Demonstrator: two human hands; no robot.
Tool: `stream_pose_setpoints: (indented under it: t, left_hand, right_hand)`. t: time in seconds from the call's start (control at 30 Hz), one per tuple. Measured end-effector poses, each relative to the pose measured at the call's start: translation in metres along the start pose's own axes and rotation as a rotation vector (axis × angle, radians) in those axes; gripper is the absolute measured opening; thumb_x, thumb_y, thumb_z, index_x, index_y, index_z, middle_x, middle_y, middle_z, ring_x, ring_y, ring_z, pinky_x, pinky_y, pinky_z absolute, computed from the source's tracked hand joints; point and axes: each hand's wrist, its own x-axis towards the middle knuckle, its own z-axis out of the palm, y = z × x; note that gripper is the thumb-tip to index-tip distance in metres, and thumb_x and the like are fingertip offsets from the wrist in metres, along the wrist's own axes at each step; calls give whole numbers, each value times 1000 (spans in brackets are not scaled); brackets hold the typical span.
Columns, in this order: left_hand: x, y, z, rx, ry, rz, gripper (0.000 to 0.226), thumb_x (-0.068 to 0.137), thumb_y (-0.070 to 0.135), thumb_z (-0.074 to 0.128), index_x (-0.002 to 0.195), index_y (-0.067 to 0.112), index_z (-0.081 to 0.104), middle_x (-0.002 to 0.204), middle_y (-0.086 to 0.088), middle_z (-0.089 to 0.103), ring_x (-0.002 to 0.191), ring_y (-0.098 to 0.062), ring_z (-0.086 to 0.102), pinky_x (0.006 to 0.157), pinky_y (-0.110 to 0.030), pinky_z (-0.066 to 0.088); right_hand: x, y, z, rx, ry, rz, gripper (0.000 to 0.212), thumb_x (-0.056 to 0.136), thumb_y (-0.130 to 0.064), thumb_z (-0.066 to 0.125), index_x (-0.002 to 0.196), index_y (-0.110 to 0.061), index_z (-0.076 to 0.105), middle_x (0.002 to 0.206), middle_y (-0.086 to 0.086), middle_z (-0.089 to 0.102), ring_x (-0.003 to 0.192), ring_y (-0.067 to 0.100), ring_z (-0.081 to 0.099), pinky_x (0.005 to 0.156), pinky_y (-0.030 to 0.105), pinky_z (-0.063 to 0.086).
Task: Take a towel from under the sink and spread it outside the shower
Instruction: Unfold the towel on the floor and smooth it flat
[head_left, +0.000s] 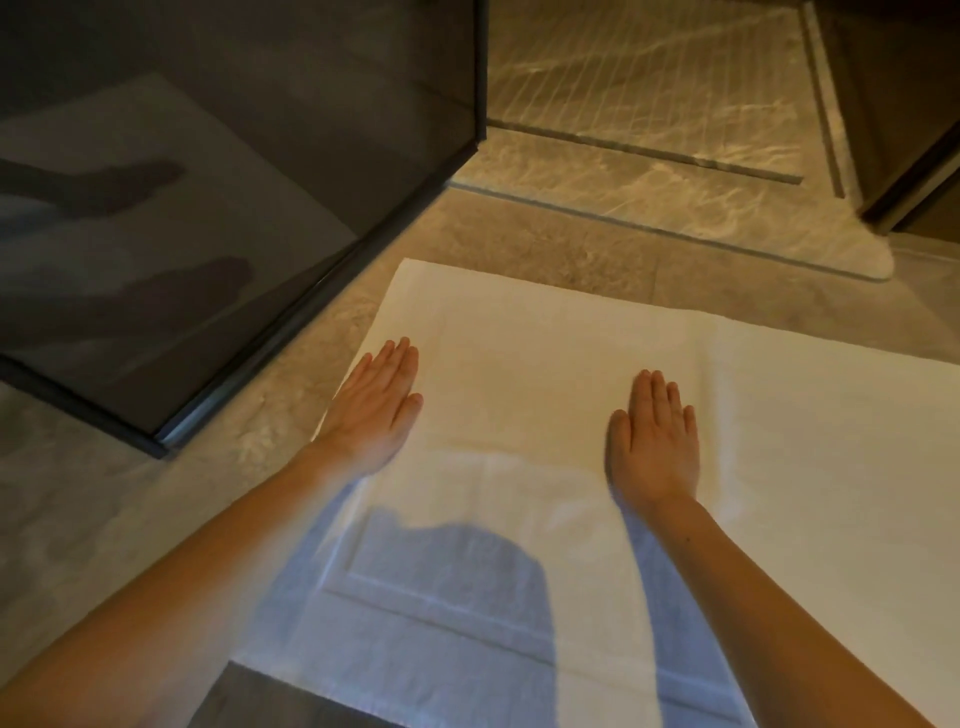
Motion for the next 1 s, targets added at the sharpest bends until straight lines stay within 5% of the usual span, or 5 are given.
stream_pose_setpoints:
  t: [0.23, 0.4, 0.57, 1.0]
  left_hand:
    - [-44, 68, 9, 2, 64, 189, 60, 99, 40, 13, 153, 13, 13, 160, 0, 7, 148, -15, 1, 119, -32, -5]
    - [-53, 68, 34, 29, -88, 71, 66, 97, 44, 4, 153, 10, -4, 155, 0, -14, 147, -11, -8, 117, -24, -13]
    - [-69, 57, 26, -17, 20, 165, 59, 100, 35, 19, 153, 11, 15, 160, -4, 11, 148, -16, 7, 120, -33, 3]
    - [-108, -10, 14, 11, -51, -29, 64, 98, 48, 2, 153, 17, -5, 161, 2, -9, 146, -6, -14, 119, -27, -5]
  right_hand:
    - [-52, -116, 8, 186, -40, -236, 56, 104, -27, 23, 155, -10, 8, 163, 7, 9, 150, 21, 2, 121, 35, -1]
    - [-67, -156, 38, 193, -115, -294, 56, 103, -31, 17, 156, -16, 7, 164, 0, 8, 150, 17, 0, 122, 35, 1]
    - [-72, -124, 54, 54, -96, -294, 62, 97, -42, 4, 154, -18, -4, 164, 0, -4, 150, 15, -7, 121, 35, -6]
    - [-99, 9, 28, -44, 2, -56, 64, 97, -40, 6, 155, -14, 4, 163, 2, 3, 150, 17, 2, 122, 37, 3]
